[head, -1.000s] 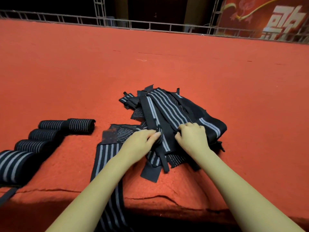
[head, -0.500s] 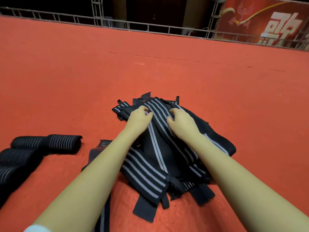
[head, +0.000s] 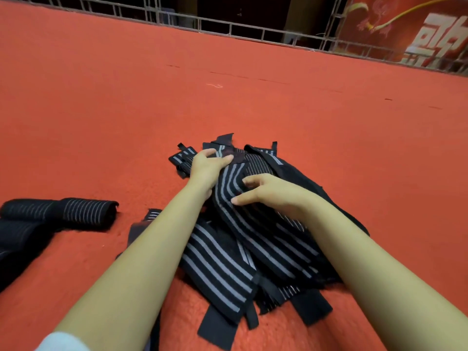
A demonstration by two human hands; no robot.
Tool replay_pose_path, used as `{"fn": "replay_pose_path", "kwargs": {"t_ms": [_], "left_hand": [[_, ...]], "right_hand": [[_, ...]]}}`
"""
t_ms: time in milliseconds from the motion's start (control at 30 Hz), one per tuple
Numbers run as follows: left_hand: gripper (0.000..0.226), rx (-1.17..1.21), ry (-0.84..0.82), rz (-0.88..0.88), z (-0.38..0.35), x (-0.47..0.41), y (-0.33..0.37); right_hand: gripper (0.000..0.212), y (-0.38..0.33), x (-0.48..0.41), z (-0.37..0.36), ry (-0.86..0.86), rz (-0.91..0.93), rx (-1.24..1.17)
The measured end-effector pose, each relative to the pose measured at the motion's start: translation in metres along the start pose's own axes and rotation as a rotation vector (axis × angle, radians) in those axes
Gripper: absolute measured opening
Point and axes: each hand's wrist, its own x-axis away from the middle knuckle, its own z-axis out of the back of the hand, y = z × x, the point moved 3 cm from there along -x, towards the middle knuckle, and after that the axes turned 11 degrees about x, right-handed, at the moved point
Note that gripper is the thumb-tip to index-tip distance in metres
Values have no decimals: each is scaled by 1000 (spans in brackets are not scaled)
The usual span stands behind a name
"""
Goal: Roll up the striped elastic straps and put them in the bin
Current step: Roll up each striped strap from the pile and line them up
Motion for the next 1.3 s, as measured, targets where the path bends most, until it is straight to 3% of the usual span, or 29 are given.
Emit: {"fn": "replay_pose_path", "kwargs": {"t_ms": [67, 133, 233, 433, 600, 667, 767, 867, 1100, 1300], "left_hand": [[51, -2, -44, -33, 0, 15, 5], [33, -4, -55, -84, 3, 33, 14], [20, -17, -64, -151, 3, 62, 29], [23, -39, -199, -281, -13, 134, 58], [15, -32, -418, -314, -13, 174, 87], [9, -114, -388, -407, -11, 183, 103], [19, -158, -302, -462, -11, 193, 128], [16, -55, -367, -449, -21, 212, 158], [22, -21, -301, -587, -32, 247, 222], [21, -23, -339, -599, -29, 279, 242]], "right_hand": [[44, 6, 8, 4, 164, -17, -17], [35, 12, 20, 9, 450, -35, -38], [28, 1, 52, 7, 771, 115, 32], [29, -24, 94, -25, 583, 281, -164], [21, -22, 126, -22, 506, 383, -619], [23, -24, 140, -14, 594, 381, -634], [21, -42, 166, 9, 709, 386, -660], [23, -66, 191, 38, 756, 405, -641], [26, -109, 245, 72, 704, 413, -668], [25, -120, 282, 73, 691, 386, -689]]}}
